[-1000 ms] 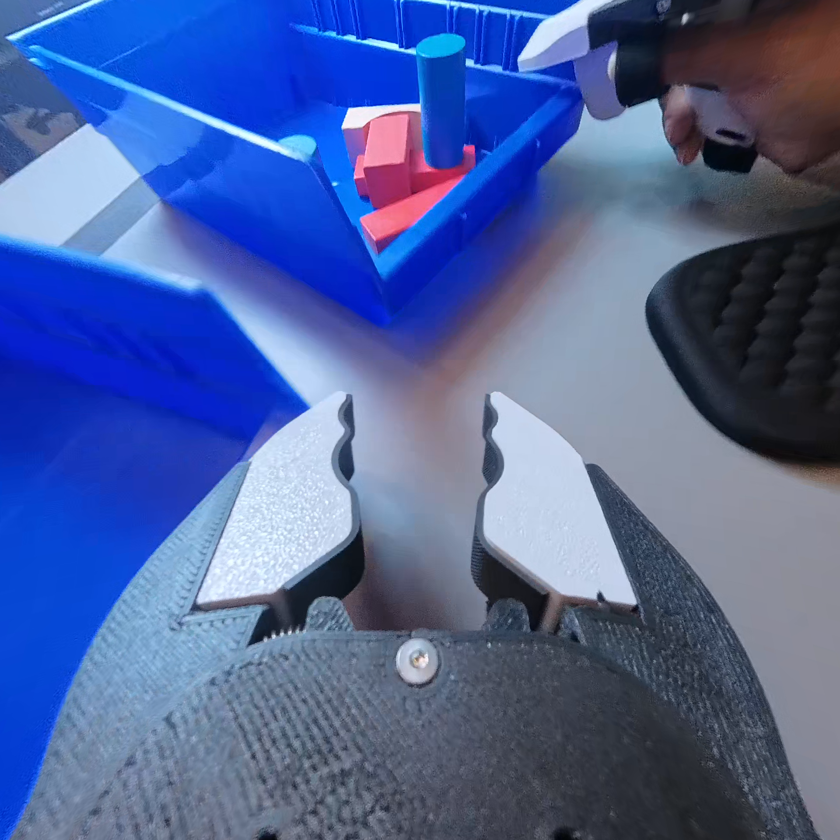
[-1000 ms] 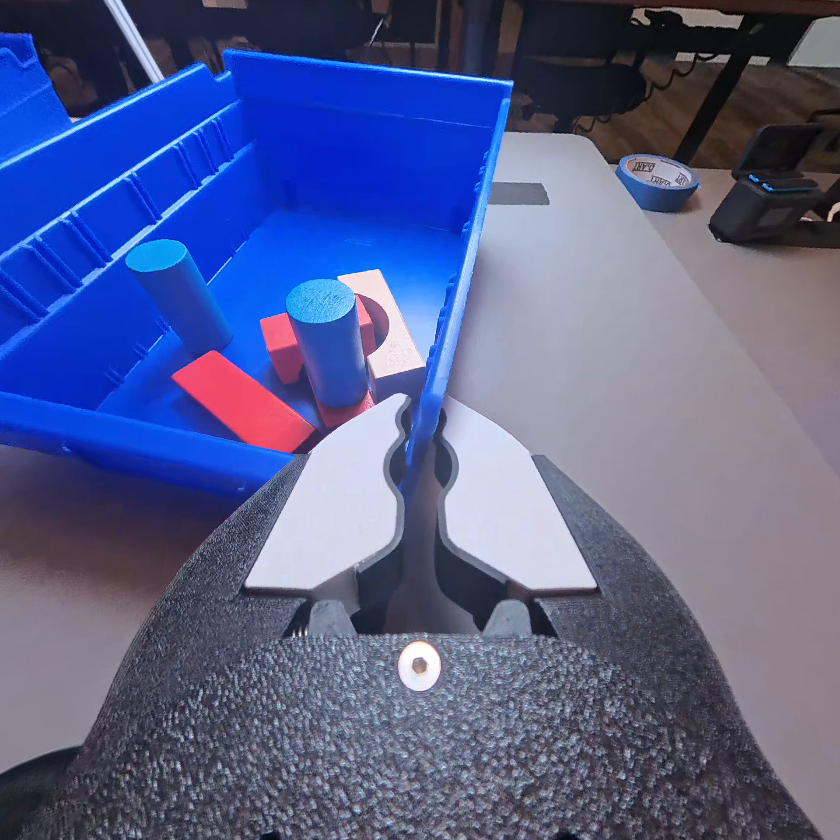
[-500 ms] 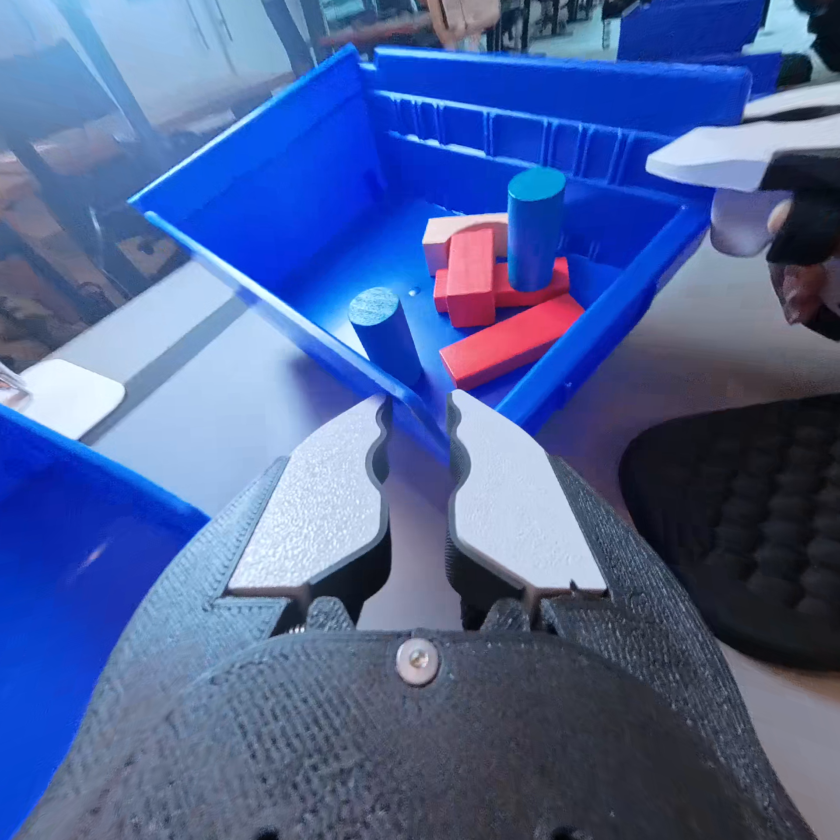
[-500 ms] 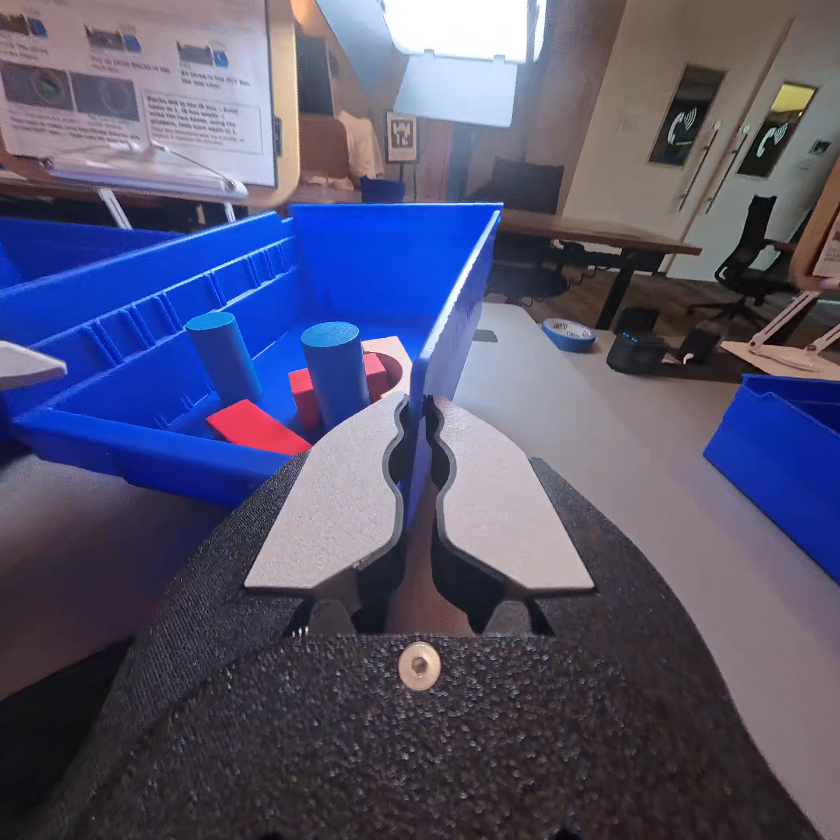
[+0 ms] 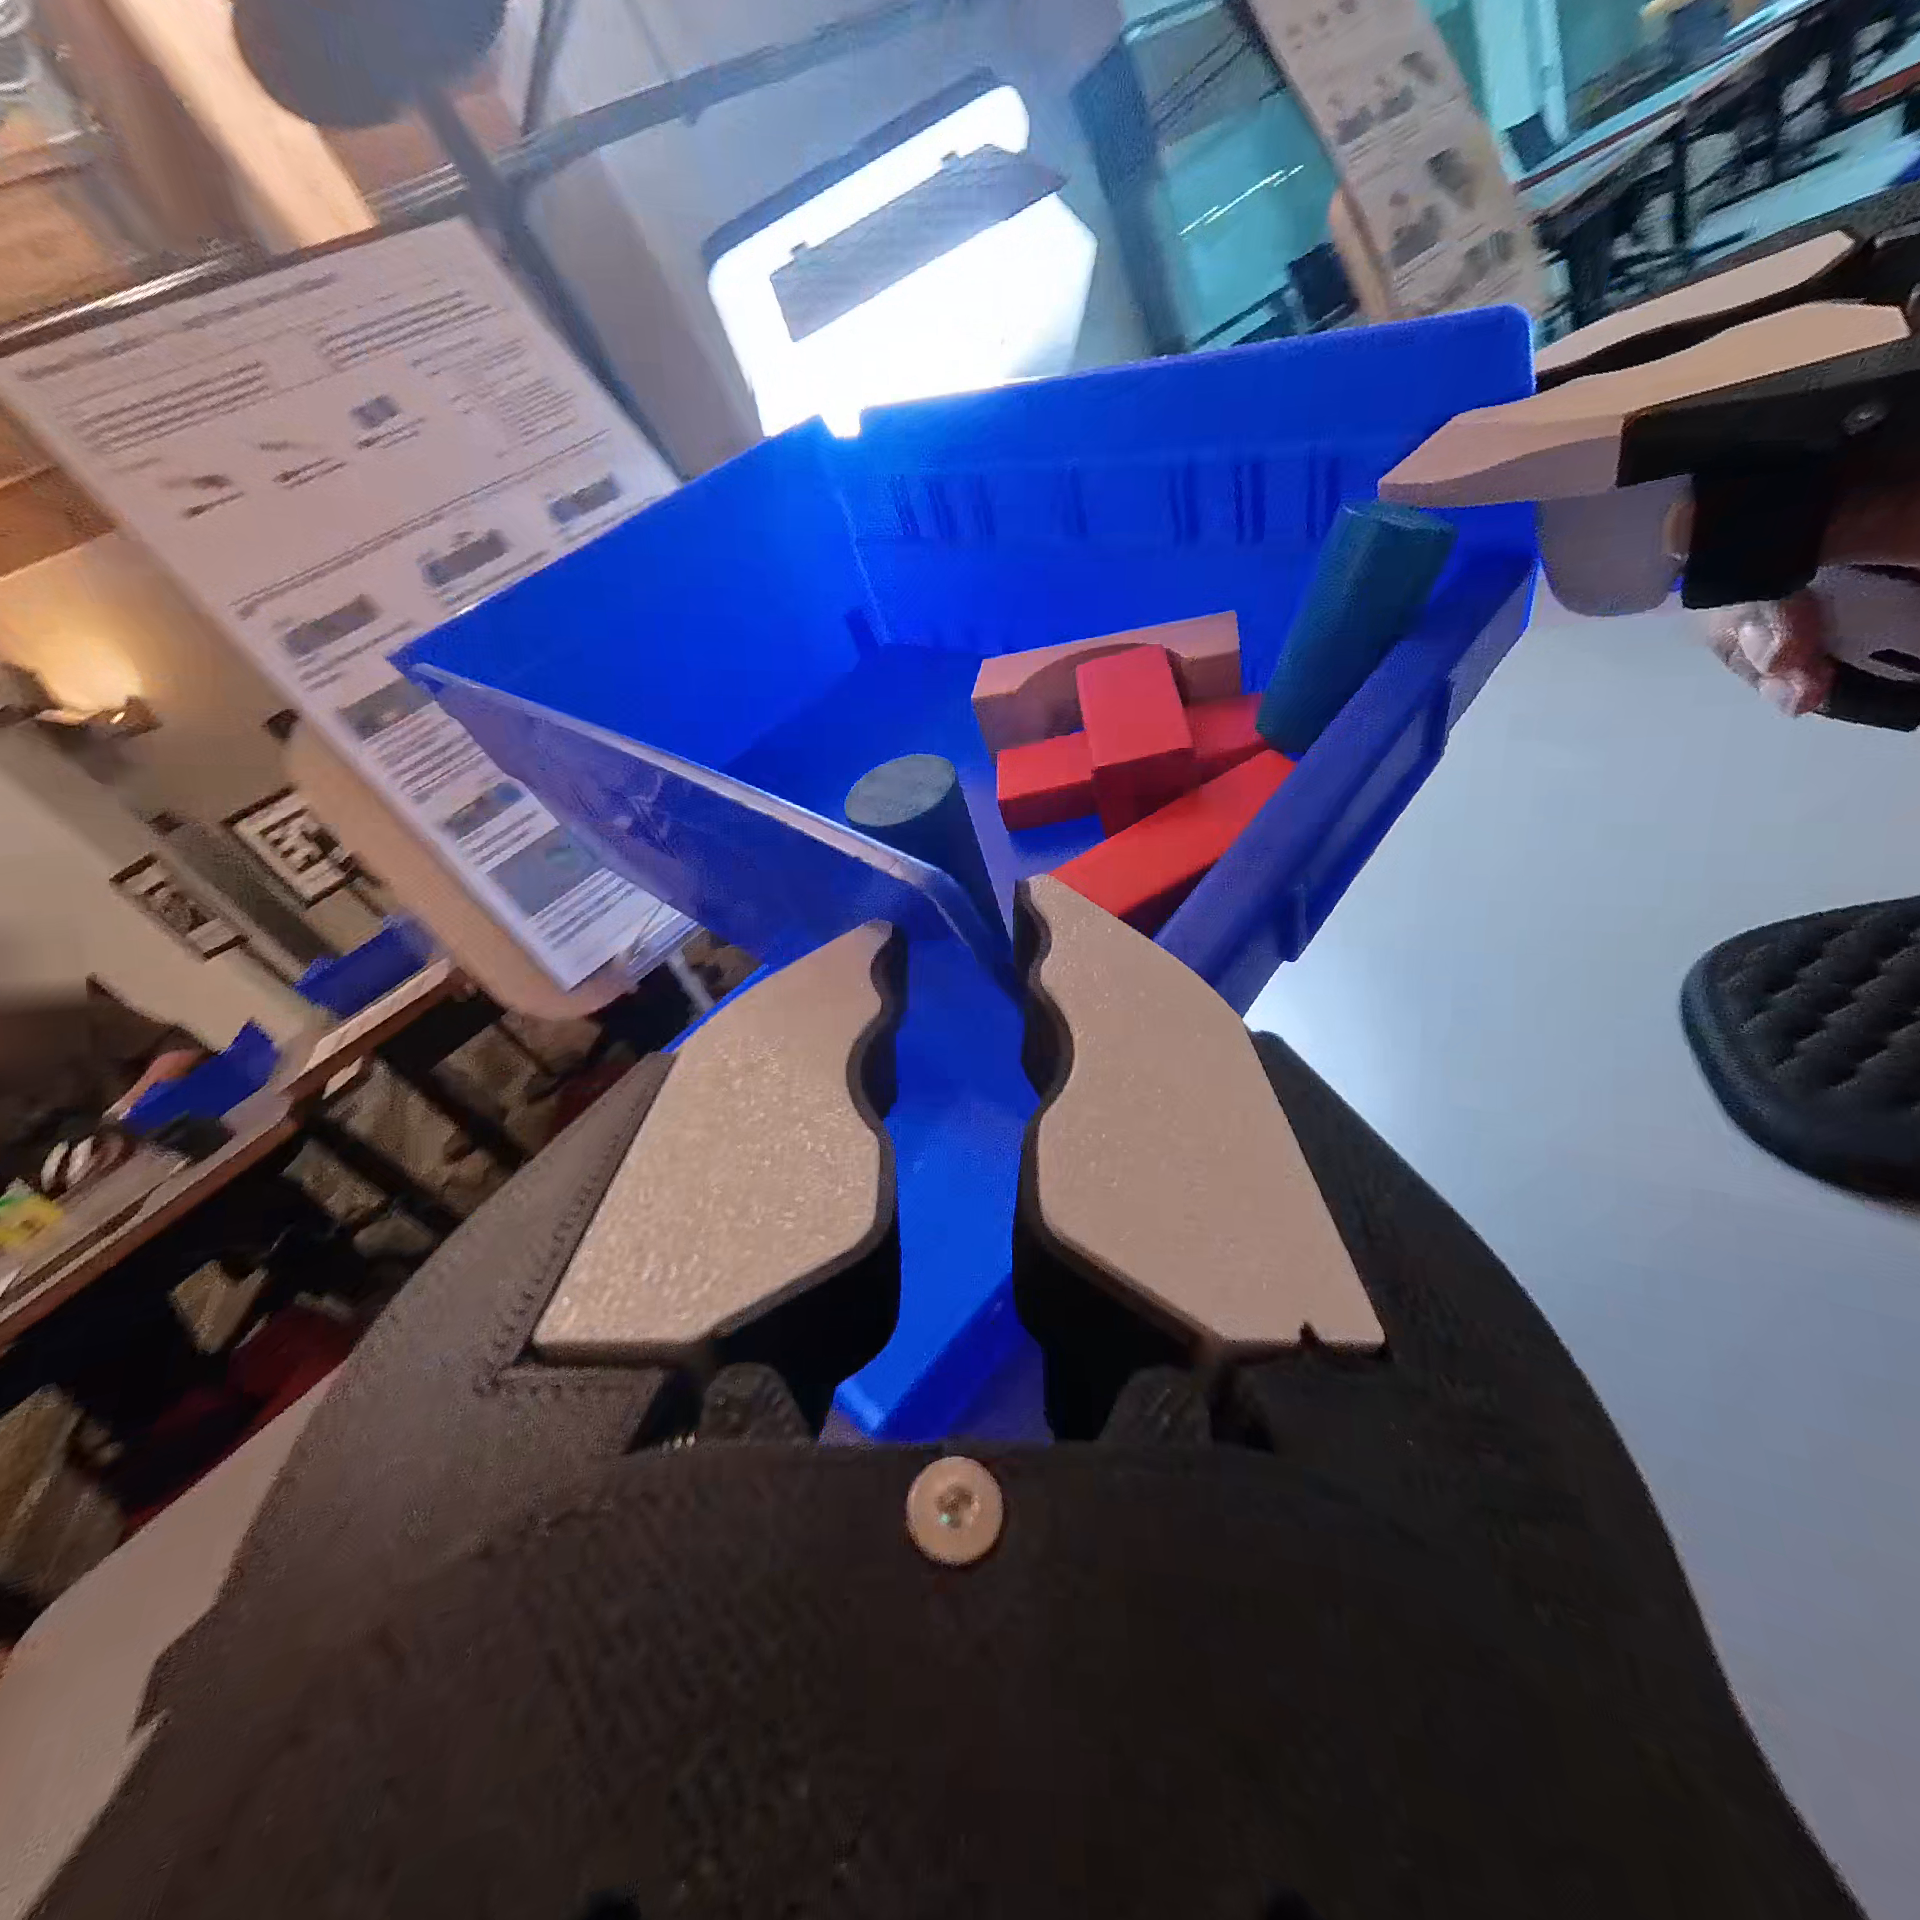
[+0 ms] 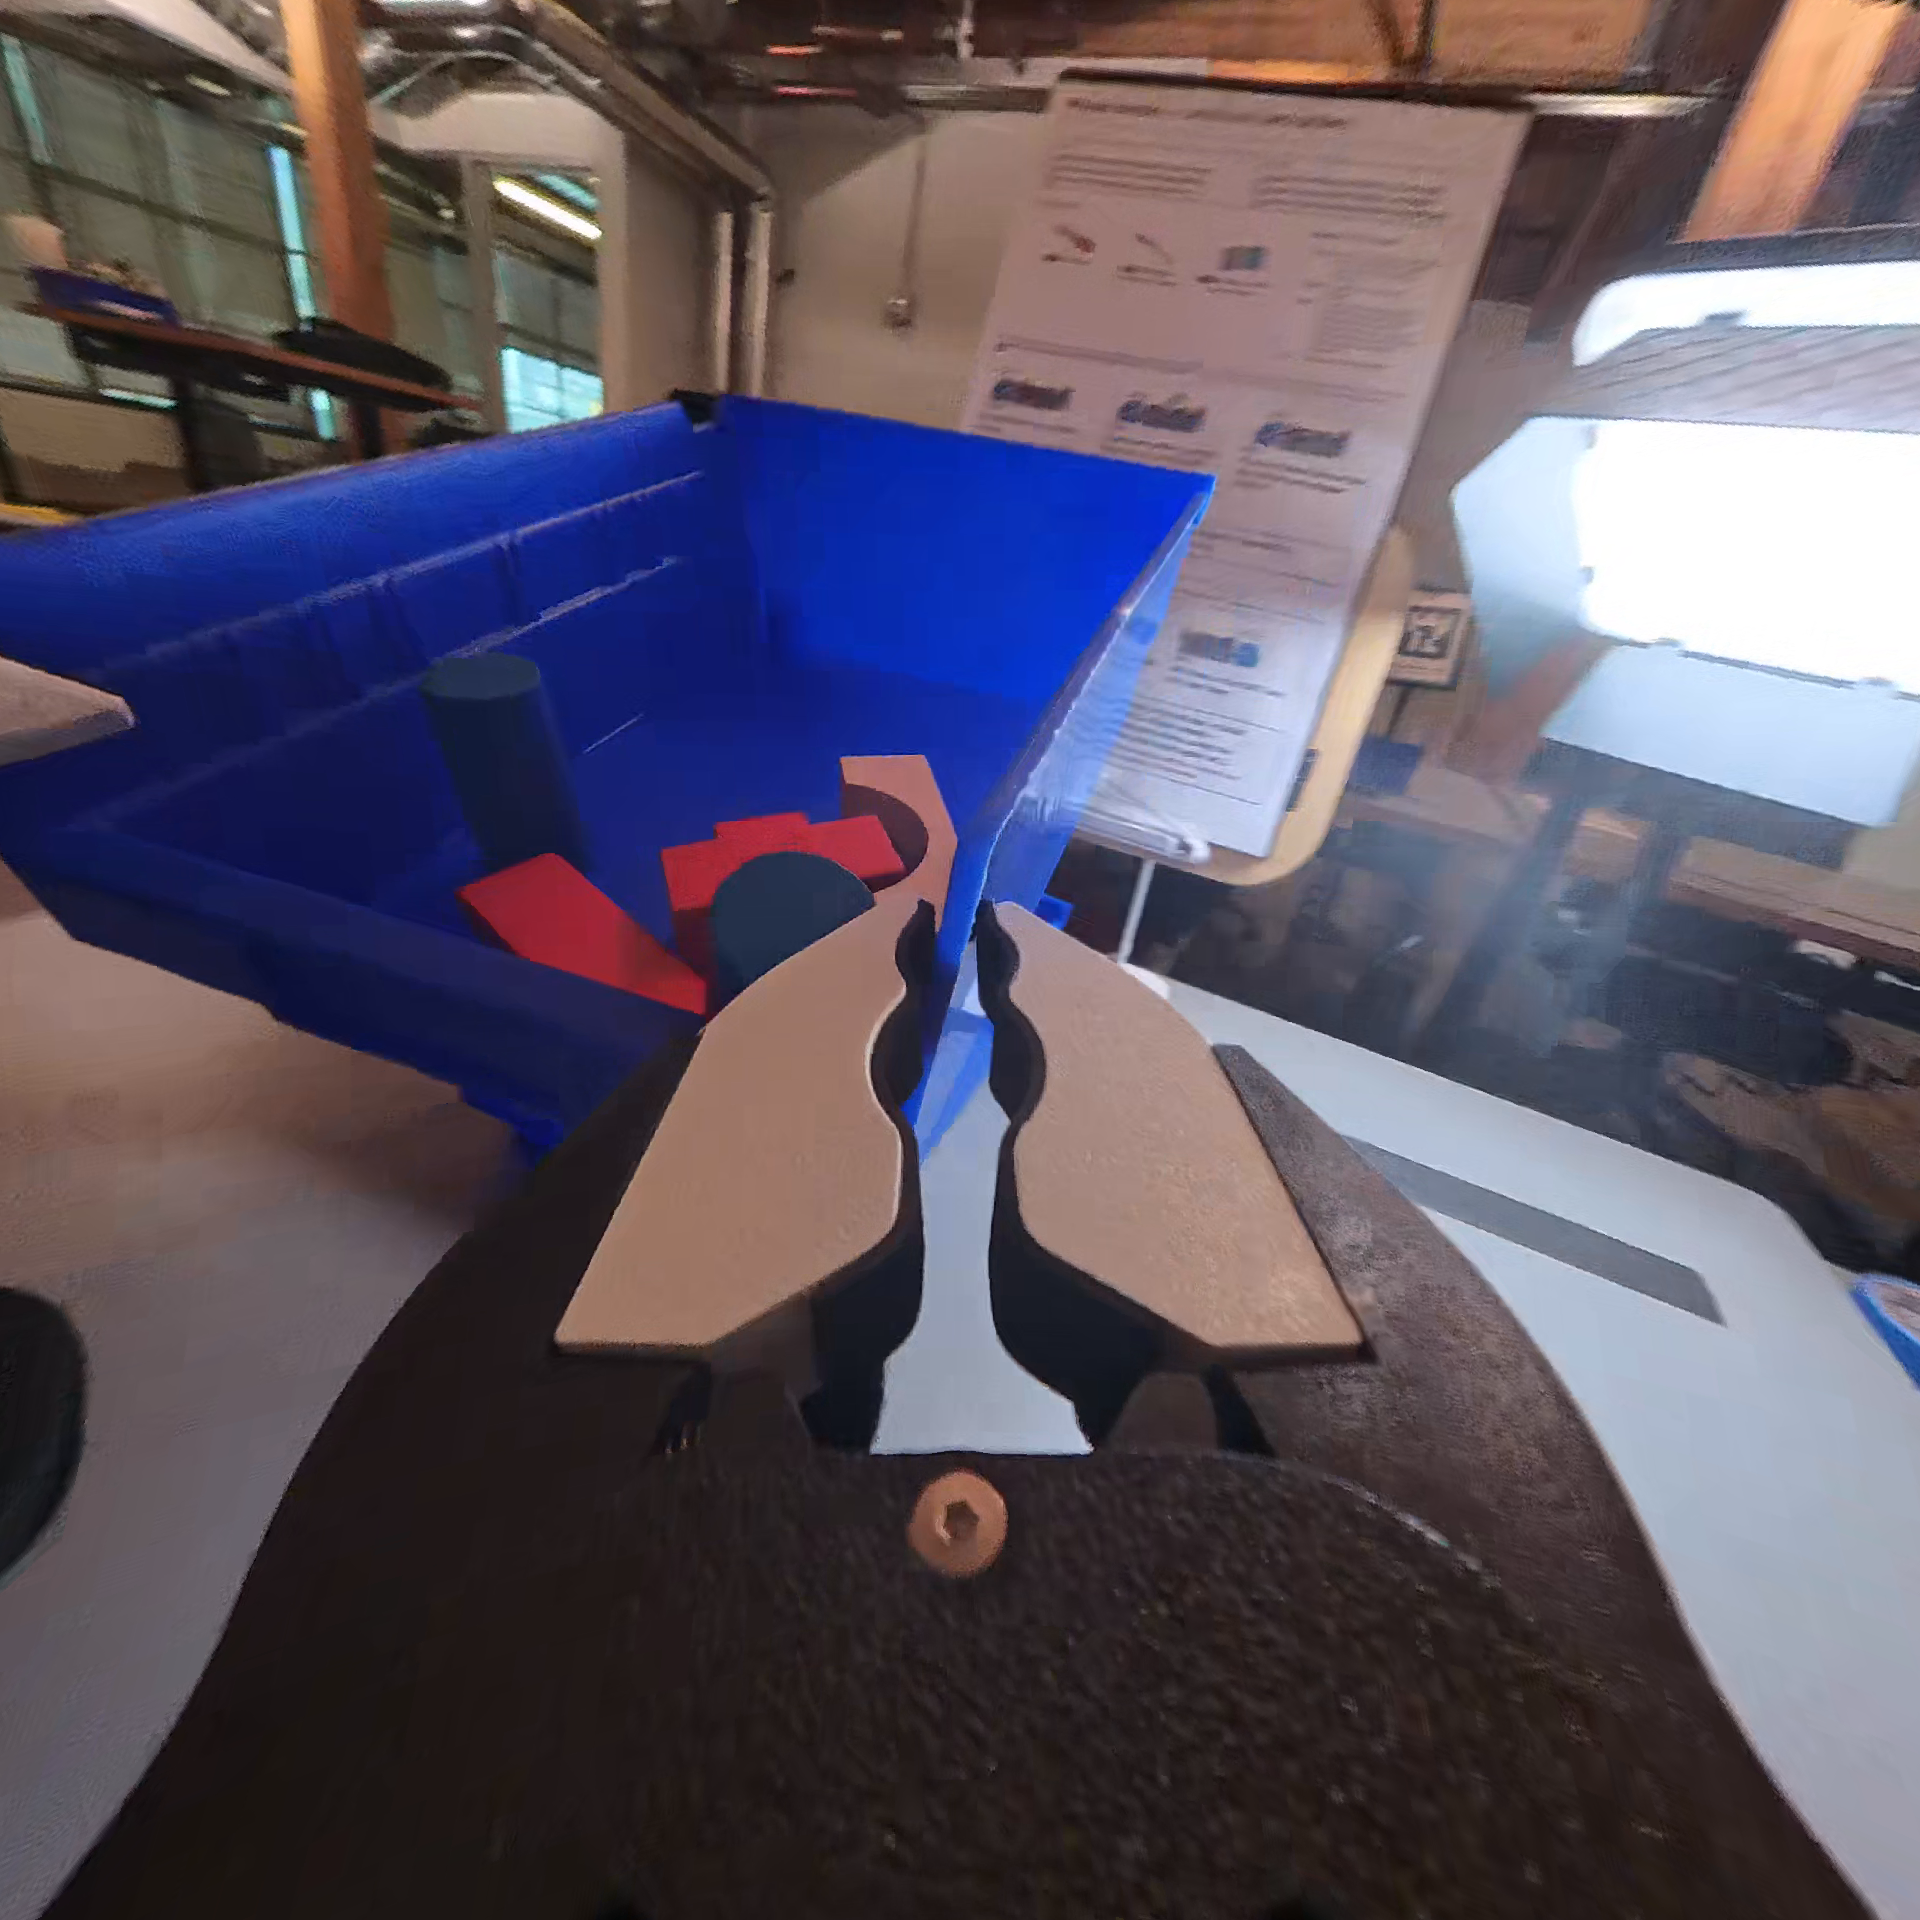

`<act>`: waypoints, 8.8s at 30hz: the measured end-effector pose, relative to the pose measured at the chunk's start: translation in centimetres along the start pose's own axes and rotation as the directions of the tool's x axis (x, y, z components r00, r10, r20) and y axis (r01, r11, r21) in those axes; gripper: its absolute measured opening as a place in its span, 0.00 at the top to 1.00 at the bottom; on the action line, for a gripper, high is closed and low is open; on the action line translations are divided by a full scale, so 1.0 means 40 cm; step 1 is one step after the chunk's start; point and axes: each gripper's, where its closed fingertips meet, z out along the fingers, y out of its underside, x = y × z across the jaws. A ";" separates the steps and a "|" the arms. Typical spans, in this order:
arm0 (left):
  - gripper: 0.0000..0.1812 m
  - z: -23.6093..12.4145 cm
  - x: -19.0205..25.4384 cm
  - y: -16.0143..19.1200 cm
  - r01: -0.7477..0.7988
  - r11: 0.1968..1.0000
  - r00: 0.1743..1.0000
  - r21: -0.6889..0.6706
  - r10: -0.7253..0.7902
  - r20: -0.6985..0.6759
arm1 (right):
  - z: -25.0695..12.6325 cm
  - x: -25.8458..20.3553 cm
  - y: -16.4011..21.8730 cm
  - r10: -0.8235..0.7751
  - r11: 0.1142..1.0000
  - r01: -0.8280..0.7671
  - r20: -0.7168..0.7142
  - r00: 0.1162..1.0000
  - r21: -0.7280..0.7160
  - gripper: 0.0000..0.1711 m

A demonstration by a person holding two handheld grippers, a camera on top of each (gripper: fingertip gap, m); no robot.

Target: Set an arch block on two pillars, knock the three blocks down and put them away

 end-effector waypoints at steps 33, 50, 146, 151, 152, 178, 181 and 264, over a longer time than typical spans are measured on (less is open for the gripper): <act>0.74 -0.380 -0.302 0.475 0.102 0.847 0.959 -0.522 0.056 0.278 | 0.305 -0.520 0.353 -0.128 0.894 0.370 0.648 0.750 -0.251 0.71; 0.82 -0.149 -0.077 0.688 -0.326 0.552 0.940 -0.767 0.100 -0.328 | 0.177 -0.204 0.579 -0.489 0.289 0.816 0.655 0.576 -0.501 0.81; 0.79 0.067 -0.407 0.664 0.093 0.562 0.933 -0.822 -0.337 -0.124 | 0.179 0.133 0.475 -0.297 0.844 0.382 0.266 0.917 -0.377 0.89; 0.77 0.056 -0.334 0.678 0.009 0.565 0.890 -0.825 -0.381 -0.251 | 0.179 0.127 0.482 -0.294 0.839 0.391 0.288 0.911 -0.379 0.89; 0.76 0.056 -0.320 0.690 -0.016 0.555 0.887 -0.832 -0.376 -0.268 | 0.179 0.125 0.484 -0.297 0.836 0.395 0.292 0.909 -0.381 0.89; 0.84 0.222 0.089 0.371 -0.046 0.874 0.790 -0.484 -0.264 -0.552 | 0.219 -0.241 0.297 0.016 0.974 0.137 0.660 0.751 -0.179 0.72; 0.84 0.264 0.106 0.407 -0.002 0.886 0.819 -0.464 -0.265 -0.510 | 0.284 -0.293 0.196 0.088 0.992 -0.003 0.693 0.715 -0.123 0.71; 0.72 0.042 -0.151 0.410 0.081 0.840 0.873 -0.537 -0.320 -0.369 | 0.261 -0.163 0.419 0.062 0.861 0.289 0.651 0.756 -0.418 0.65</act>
